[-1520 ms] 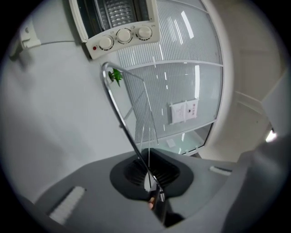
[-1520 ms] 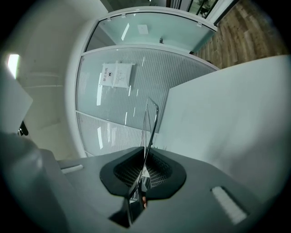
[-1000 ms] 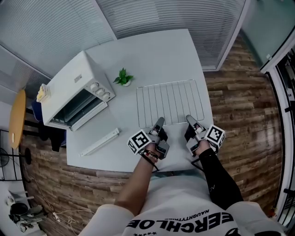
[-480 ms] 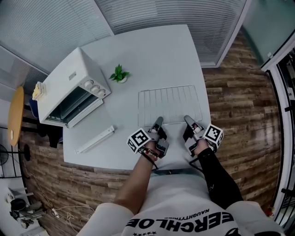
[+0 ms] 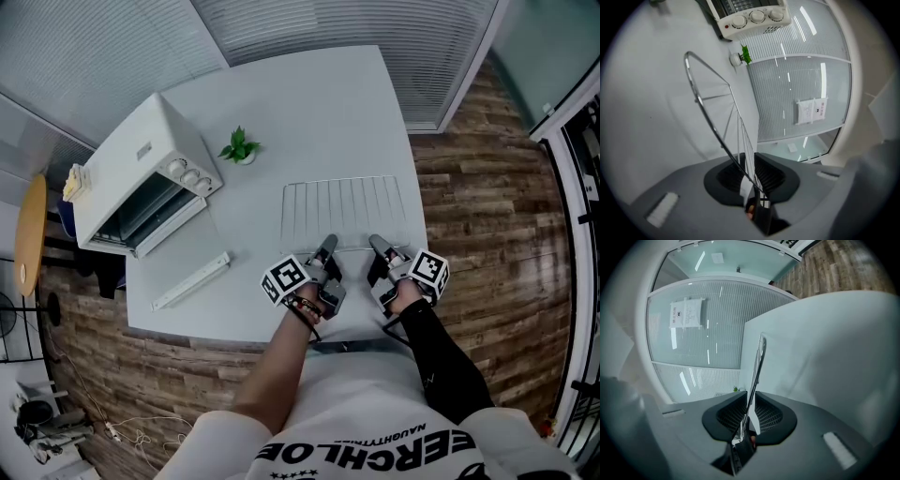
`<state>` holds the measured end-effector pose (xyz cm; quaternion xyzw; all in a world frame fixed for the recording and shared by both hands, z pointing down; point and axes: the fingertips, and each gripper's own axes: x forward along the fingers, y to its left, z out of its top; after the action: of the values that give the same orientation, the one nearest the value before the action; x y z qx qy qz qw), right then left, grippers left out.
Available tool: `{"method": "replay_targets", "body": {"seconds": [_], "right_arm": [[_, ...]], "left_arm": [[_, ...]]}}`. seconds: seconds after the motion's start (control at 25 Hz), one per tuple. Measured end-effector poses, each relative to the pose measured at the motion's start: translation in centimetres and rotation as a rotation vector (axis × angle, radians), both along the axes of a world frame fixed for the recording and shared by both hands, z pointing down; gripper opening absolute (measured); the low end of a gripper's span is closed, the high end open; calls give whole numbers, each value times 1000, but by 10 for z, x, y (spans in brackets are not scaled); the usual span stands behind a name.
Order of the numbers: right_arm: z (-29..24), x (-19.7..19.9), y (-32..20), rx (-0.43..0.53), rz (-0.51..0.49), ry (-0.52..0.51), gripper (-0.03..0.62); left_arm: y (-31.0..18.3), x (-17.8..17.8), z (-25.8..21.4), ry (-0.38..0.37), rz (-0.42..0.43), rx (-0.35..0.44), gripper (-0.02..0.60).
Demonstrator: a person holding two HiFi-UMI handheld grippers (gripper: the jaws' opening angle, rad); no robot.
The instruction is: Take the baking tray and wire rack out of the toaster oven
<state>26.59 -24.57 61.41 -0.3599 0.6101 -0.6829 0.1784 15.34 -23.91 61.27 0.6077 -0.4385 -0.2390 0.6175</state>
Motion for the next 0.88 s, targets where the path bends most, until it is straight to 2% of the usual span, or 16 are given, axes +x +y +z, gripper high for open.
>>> {"method": "replay_targets", "body": {"seconds": [0.12,0.2,0.32,0.4,0.44,0.56,0.8,0.88], "right_arm": [[-4,-10,1,26,-36,-16,40],[-7,-16,1,42,-58,-22,72],[-5,-18,3,33,-73,-16,77],[1,-16,6,-1,-65,-18,68],[4,-13,7,-15,-51,-21,14],[7,-7,5,-35,-4,-30,9],[8,-1,-1,-33,18,-23,8],[9,-3,-1,-35,16,-24,8]], "left_arm": [[4,13,-2,16,52,12,78],[9,24,-3,26,100,17,98],[14,36,-3,28,147,23,126],[15,40,-5,28,160,30,127],[15,41,-5,28,167,32,127],[19,50,-5,24,201,27,129],[36,63,4,65,269,-26,124],[37,64,5,67,272,-24,80]]}}
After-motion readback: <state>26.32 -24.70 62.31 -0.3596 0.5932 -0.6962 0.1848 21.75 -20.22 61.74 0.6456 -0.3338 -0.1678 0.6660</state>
